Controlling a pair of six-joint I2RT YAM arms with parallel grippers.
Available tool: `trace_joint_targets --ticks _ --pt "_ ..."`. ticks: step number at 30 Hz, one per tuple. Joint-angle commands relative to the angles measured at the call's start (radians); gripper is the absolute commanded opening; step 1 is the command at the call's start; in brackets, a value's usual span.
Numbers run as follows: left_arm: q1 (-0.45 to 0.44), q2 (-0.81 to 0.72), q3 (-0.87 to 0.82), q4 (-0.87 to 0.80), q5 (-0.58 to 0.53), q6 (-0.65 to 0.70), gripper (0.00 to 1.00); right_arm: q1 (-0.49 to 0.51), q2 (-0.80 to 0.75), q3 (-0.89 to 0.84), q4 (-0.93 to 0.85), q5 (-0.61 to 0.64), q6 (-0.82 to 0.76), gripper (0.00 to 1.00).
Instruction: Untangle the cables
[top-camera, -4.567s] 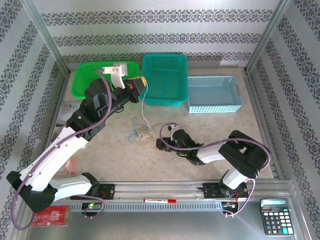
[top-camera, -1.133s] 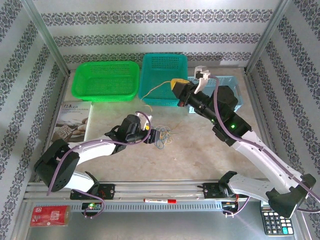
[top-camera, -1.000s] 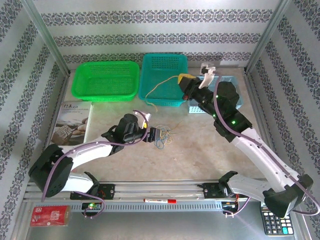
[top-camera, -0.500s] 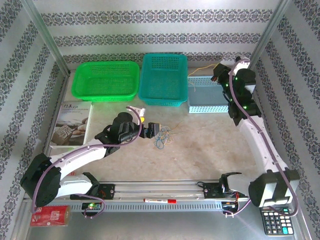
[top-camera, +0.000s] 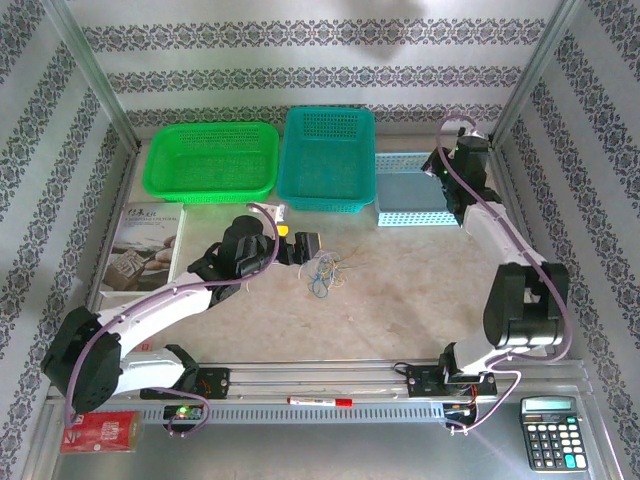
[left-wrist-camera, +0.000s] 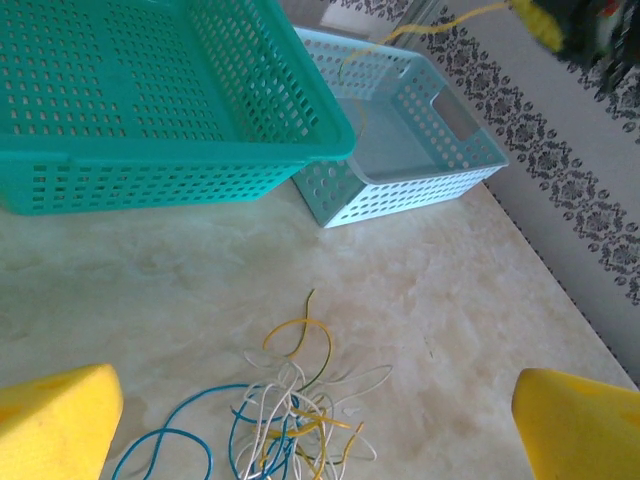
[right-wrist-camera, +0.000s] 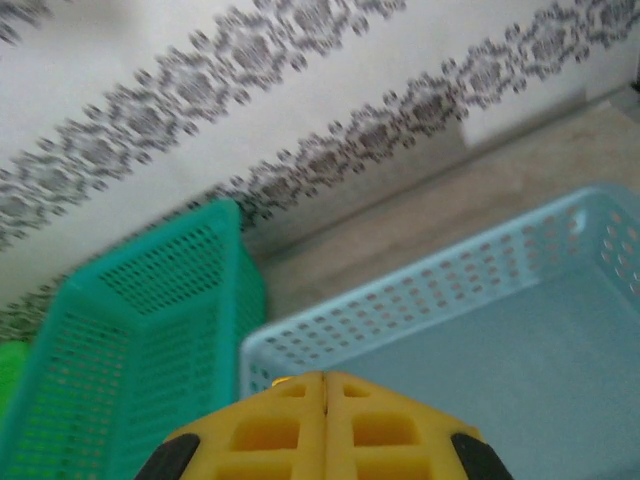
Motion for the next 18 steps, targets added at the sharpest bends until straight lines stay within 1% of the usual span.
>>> trace_joint_targets --ticks 1,2,4,5,6,8,12,15,18 --pt "0.015 0.023 0.04 0.028 0.028 -0.04 1.0 -0.011 0.057 0.023 0.035 0.022 -0.048 0.11" --pt "0.016 0.03 0.044 0.026 0.038 -0.044 1.0 -0.014 0.078 0.03 0.034 0.014 -0.049 0.22" --pt "0.016 0.037 0.05 0.02 0.046 -0.051 1.0 -0.02 0.096 0.041 0.034 -0.017 -0.045 0.39" --pt "0.016 0.035 0.05 0.022 0.045 -0.054 1.0 -0.022 0.097 0.045 0.034 -0.033 -0.042 0.45" --pt "0.016 0.033 0.049 0.023 0.039 -0.059 1.0 -0.022 0.091 0.047 0.032 -0.049 -0.038 0.48" --pt "0.018 0.025 0.041 0.032 0.027 -0.065 1.0 -0.023 0.064 0.045 0.031 -0.093 -0.026 0.5" --pt "0.018 0.016 0.024 0.04 0.003 -0.072 1.0 -0.013 -0.028 0.002 0.014 -0.16 0.016 0.51" --pt "0.018 0.018 0.015 0.031 -0.004 -0.08 1.0 0.015 -0.132 -0.084 0.009 -0.183 0.055 0.51" --pt "0.019 0.02 0.018 -0.012 -0.014 -0.093 1.0 0.072 -0.239 -0.189 -0.001 -0.185 0.085 0.51"
